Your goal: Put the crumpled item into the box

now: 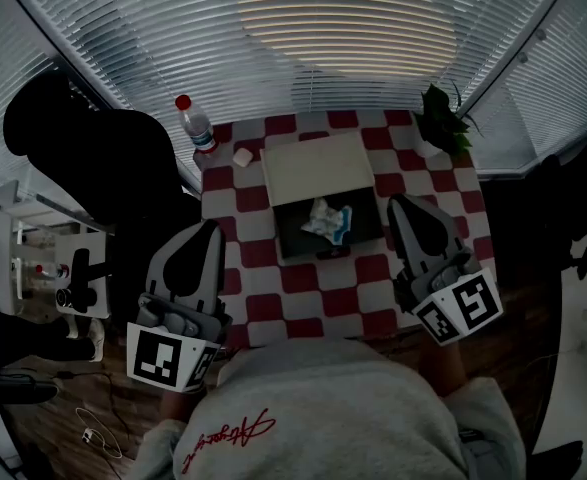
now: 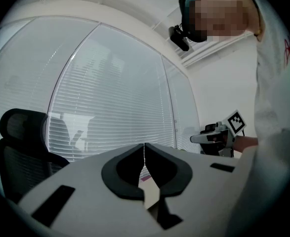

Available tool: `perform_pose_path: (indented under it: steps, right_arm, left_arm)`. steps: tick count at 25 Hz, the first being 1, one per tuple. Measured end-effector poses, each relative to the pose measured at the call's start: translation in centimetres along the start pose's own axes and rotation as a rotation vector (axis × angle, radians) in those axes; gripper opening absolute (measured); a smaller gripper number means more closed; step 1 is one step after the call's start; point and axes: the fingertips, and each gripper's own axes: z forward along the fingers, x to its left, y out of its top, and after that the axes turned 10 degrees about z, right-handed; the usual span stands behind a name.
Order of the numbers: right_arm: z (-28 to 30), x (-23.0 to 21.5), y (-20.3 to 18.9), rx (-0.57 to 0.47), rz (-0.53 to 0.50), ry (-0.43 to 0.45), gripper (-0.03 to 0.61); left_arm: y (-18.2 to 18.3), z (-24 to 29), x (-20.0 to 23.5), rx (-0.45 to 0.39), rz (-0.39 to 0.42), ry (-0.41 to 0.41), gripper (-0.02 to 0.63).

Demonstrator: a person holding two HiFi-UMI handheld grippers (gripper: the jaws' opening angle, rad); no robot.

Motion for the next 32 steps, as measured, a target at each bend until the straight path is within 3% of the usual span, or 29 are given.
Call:
perform_pose_path:
  steps: [32]
  right_arm:
    - [-0.11,0.04,-0.13,-0.004,-0.012,-0.010,0.009]
  left_arm:
    - [0.03,-0.32,0.38,-0.004,0.000,0.019,0.018]
